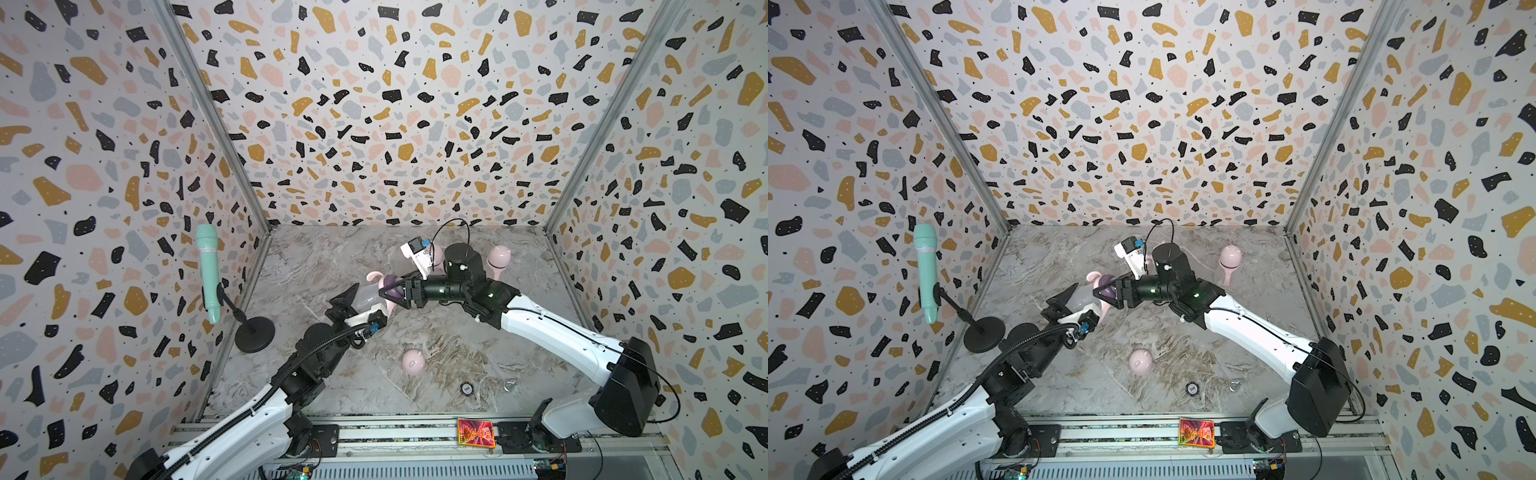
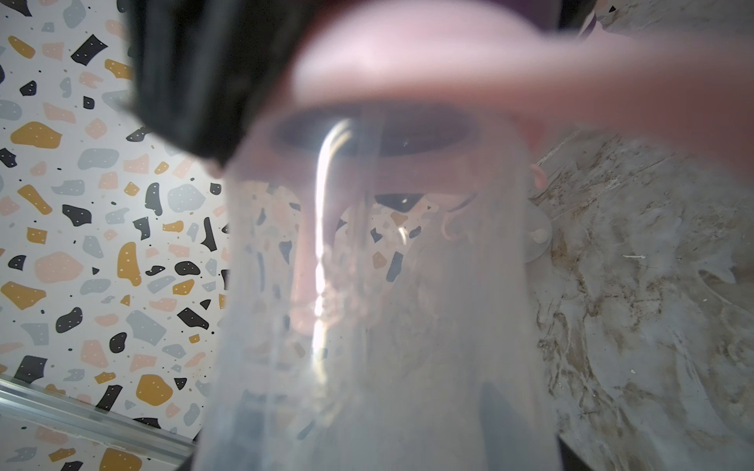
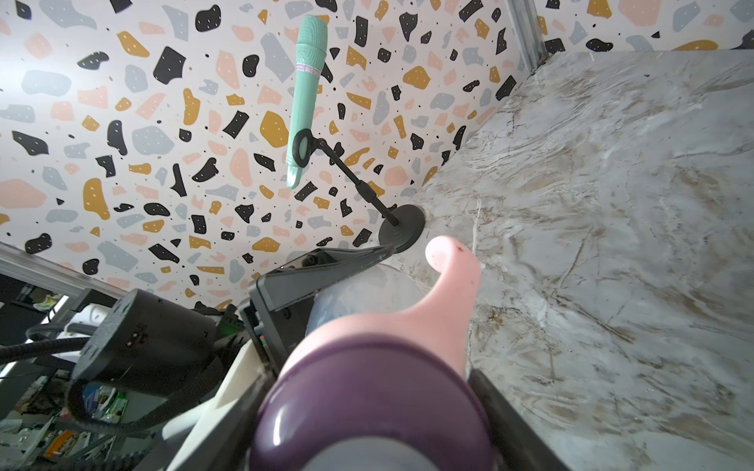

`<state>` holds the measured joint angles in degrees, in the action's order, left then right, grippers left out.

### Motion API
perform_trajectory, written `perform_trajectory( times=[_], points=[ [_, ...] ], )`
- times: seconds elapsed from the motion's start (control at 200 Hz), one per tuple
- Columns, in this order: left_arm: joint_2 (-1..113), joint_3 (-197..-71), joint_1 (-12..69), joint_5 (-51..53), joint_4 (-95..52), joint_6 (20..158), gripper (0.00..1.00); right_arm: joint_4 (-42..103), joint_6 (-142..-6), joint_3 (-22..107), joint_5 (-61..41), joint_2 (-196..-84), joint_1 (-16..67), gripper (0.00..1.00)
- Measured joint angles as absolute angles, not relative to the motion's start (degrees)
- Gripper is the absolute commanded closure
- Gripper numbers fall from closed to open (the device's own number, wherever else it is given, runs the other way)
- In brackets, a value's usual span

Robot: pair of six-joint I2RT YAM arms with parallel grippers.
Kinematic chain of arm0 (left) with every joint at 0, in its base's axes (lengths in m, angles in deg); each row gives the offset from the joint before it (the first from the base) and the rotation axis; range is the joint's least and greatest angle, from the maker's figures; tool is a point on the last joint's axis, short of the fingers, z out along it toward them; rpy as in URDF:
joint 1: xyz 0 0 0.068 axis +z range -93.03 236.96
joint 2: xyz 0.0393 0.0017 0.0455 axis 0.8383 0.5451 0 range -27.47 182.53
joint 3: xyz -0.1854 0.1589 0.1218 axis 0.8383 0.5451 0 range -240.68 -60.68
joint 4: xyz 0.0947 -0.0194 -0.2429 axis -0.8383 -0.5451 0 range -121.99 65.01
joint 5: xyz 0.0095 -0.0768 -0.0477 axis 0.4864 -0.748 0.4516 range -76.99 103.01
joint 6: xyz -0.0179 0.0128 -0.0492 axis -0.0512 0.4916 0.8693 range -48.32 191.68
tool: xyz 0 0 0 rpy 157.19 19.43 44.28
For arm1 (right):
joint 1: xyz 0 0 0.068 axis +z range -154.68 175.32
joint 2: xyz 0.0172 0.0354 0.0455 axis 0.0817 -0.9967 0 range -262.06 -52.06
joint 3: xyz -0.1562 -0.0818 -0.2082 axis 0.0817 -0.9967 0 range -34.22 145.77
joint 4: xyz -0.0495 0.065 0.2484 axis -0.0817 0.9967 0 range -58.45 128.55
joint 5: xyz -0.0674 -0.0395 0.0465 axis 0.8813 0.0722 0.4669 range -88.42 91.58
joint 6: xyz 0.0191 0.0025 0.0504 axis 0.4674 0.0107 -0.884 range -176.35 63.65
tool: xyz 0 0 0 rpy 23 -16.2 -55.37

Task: Assemble the baby bottles
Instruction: Screw the nipple onto the baby bottle, then place the baby bottle at the center of the board.

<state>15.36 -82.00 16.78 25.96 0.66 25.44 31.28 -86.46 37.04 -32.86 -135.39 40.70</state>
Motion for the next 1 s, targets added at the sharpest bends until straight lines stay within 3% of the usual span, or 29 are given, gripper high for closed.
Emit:
perform_trajectory(
  times=[0.04, 0.365, 0.681, 0.996],
  points=[
    [15.3, -82.0, 16.8, 25.5, 0.7, 26.3, 0.00, 33.4, -84.7, 38.2, -32.0, -135.4, 40.5, 0.85],
    [12.3, -80.1, 16.8, 24.0, 0.7, 37.5, 0.00, 50.8, -69.7, 51.2, -24.0, -137.8, 36.9, 0.91],
    [7.4, -81.2, 16.8, 31.7, -3.1, 56.0, 0.00, 61.8, -60.2, 55.9, -12.0, -149.8, 37.3, 0.92],
    [7.1, -83.1, 16.8, 39.3, -8.9, 64.8, 0.00, 68.3, -55.5, 66.3, -2.2, -163.4, 37.9, 0.92]
  ],
)
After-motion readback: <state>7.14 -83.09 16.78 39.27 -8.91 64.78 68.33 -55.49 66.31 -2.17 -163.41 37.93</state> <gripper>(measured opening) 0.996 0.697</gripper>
